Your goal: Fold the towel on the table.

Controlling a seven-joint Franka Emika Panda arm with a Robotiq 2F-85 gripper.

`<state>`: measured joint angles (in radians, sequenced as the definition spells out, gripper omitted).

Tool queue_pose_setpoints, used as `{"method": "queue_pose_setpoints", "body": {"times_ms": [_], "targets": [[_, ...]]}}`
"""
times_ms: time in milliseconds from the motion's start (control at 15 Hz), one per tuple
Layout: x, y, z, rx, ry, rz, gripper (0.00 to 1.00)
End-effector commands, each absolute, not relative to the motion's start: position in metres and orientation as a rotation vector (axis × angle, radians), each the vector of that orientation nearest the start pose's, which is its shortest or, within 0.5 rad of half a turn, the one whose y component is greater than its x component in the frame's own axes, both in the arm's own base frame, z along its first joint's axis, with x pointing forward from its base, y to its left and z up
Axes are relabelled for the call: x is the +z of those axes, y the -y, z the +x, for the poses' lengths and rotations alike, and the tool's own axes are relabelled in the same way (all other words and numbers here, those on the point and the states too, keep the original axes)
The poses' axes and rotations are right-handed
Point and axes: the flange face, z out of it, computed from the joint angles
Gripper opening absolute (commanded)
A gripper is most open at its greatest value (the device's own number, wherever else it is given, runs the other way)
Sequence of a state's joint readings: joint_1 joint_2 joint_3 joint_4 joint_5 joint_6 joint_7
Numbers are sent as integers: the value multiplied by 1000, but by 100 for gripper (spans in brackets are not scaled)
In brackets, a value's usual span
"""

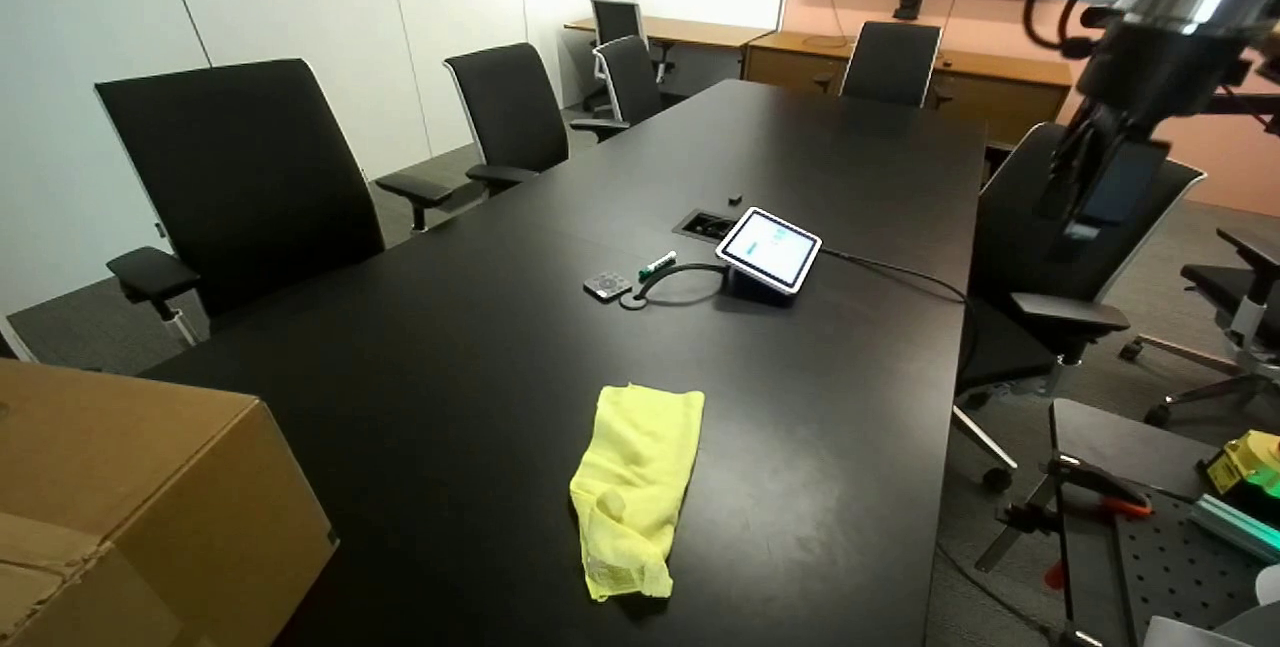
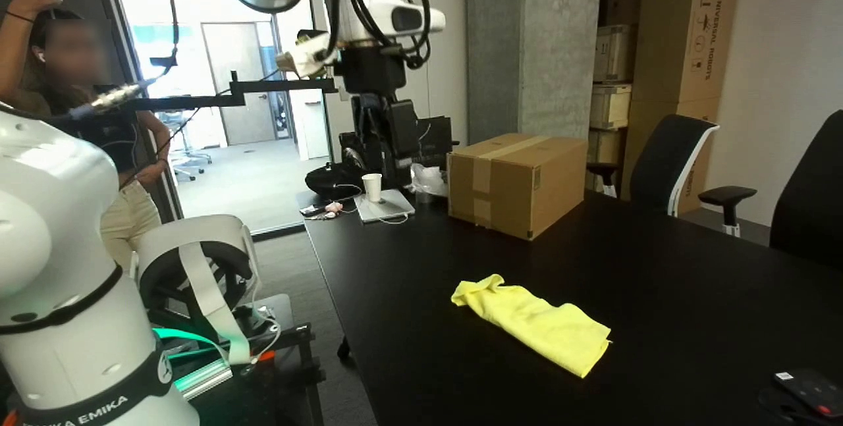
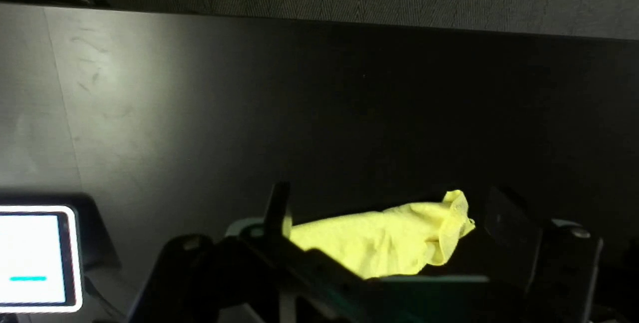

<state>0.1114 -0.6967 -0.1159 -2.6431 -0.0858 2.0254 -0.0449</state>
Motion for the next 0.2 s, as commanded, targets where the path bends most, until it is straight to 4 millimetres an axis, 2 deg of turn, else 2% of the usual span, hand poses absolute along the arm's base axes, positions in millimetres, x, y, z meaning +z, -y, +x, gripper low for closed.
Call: {"method": "queue_pose_setpoints", "body": {"times_ms": [0, 133], "targets": [[477, 12, 337, -151, 159, -3130, 100], [490, 16, 327, -190, 161, -3119, 100]]}}
